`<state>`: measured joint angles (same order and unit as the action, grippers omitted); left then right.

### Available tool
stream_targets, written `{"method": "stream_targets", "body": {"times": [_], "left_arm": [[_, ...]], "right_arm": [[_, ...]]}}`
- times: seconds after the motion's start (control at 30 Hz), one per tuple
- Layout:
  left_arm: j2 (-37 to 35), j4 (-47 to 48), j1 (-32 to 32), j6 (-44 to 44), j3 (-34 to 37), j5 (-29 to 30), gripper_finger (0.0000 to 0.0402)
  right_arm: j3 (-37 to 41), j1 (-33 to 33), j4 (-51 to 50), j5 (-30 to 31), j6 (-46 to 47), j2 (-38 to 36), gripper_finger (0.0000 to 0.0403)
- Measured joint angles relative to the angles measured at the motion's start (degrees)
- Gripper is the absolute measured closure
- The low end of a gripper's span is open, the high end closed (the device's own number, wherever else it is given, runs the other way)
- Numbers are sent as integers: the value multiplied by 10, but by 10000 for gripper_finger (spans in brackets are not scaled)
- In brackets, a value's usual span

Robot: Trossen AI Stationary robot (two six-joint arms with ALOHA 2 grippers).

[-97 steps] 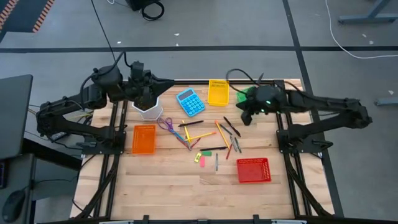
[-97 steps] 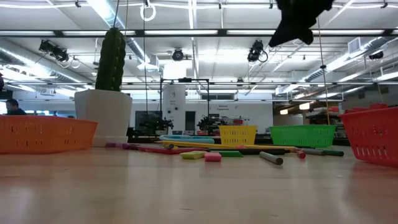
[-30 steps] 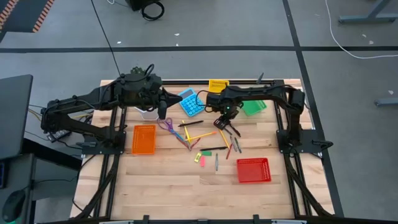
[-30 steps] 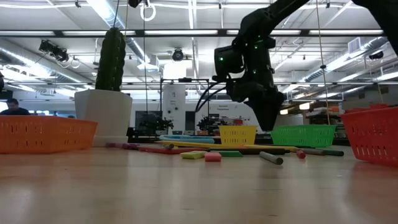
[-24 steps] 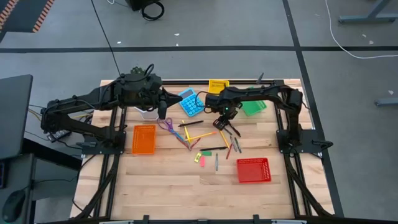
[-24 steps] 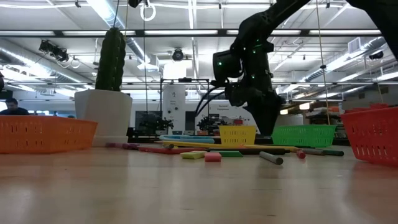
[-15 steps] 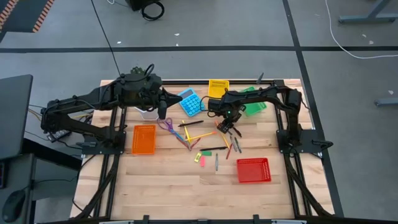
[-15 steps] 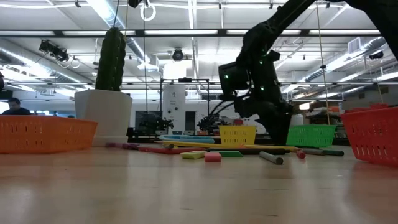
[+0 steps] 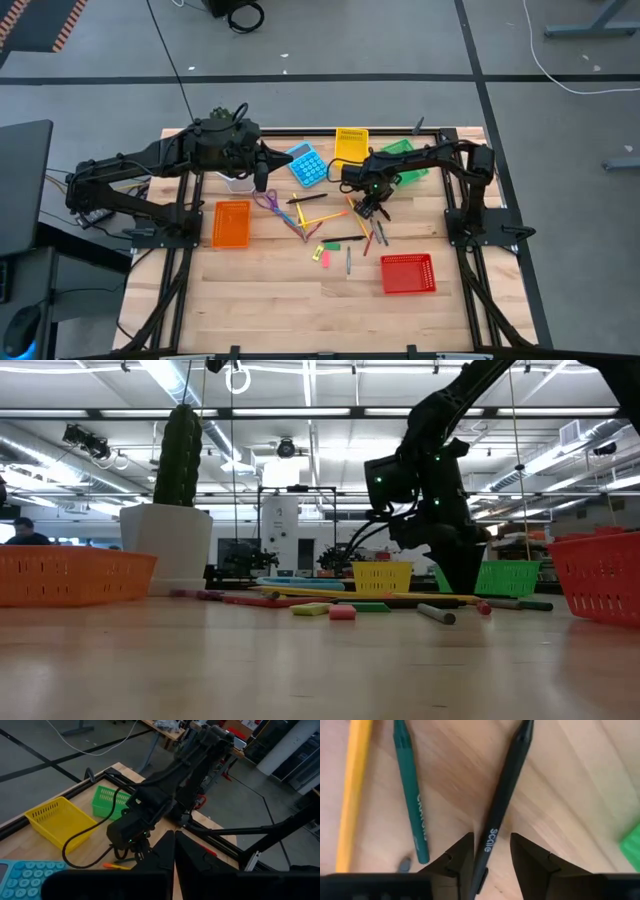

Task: Sort crayons/erasers/pens/pencils in bins
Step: Put the top right black pen into the green bin

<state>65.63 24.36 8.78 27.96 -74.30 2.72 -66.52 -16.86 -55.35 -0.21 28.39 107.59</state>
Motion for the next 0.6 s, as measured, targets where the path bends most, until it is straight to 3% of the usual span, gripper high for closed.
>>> {"method": "stream_targets", "body": {"times": [0.33,0.6], "left_arm": [[0,0,0,0,0,0,388],[0,0,0,10,0,0,378]], "right_arm": [[0,16,9,3,1,0,351],[0,17,9,-1,1,0,349]]}}
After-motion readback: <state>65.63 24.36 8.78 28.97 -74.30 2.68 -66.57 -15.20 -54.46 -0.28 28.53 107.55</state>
